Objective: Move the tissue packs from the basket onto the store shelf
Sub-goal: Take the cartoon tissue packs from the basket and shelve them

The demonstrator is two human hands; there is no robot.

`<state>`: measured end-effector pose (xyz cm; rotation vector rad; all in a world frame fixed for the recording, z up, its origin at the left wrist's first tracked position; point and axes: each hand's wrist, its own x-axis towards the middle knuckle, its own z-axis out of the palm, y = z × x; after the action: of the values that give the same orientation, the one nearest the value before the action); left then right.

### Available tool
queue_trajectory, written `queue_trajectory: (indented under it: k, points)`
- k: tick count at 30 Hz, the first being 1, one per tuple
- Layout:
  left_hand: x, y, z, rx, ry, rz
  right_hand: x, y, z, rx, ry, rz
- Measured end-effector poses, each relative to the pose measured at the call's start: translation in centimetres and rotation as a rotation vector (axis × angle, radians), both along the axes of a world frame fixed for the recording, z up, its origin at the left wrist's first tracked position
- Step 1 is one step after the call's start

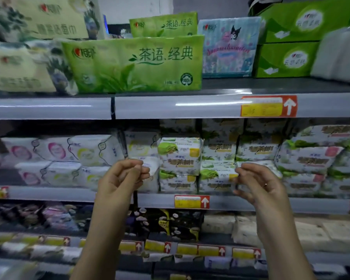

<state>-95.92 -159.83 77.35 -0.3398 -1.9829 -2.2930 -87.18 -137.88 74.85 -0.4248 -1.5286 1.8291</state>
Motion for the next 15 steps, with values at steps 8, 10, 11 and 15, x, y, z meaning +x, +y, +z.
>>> queue_trajectory:
  k: [8,10,11,15]
  points:
    - [-3.1,-6.1,-2.5,-0.041,-0.071,-0.064,-2.1,-6.7,-3.5,-0.041,-0.101,-0.024]
    - [-3.5,-7.2,-3.5,-0.050,-0.101,-0.074,-2.7,-7.8,-4.3,-0.030,-0.143,-0.015]
    - [-3.7,-7.8,-4.1,-0.056,-0.112,-0.083,-3.0,-8.3,-4.8,-0.025,-0.166,-0.008]
    - [-4.2,-9.6,-7.0,-0.075,-0.148,-0.087,-3.9,-9.8,-7.5,0.031,-0.284,0.039]
